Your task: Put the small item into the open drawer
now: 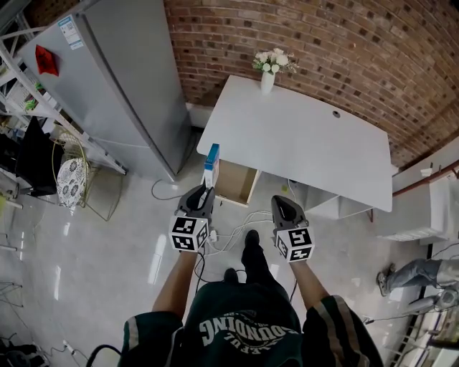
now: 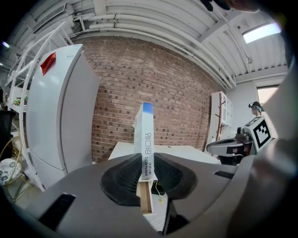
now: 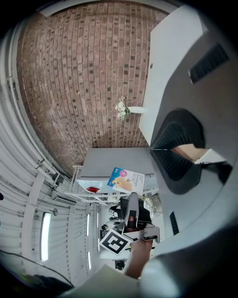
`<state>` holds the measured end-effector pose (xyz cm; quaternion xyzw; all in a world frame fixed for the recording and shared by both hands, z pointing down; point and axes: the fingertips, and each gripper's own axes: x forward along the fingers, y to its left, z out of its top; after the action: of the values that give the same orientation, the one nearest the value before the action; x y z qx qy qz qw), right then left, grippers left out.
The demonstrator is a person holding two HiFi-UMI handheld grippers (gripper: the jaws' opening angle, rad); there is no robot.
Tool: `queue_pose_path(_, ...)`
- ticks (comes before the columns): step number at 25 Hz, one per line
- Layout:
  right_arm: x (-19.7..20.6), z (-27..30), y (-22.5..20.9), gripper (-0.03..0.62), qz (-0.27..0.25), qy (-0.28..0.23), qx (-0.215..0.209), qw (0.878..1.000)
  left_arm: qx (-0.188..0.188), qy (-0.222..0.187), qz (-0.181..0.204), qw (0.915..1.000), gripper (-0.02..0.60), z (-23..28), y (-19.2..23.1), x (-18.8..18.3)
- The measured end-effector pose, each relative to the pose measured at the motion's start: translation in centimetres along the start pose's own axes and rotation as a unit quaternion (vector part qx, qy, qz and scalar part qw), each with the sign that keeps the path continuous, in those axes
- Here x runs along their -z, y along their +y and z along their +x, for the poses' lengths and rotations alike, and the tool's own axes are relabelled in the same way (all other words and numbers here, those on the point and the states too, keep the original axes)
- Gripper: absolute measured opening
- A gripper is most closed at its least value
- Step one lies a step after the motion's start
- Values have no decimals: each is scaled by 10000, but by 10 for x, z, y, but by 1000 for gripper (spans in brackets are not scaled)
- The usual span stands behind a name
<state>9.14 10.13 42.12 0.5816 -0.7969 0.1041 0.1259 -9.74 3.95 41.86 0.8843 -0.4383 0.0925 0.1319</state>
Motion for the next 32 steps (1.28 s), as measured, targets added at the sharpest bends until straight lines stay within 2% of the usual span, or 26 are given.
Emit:
queue_pose_path(22,-47,136,-92,25,-75,26,-814,9966,-669,160,-186,9975,92,126,37,-36)
queue_pose_path(32,-50,180,-98,25,-73,147,-1223,9924,-914,94,-199,9956,94,149,52,-55)
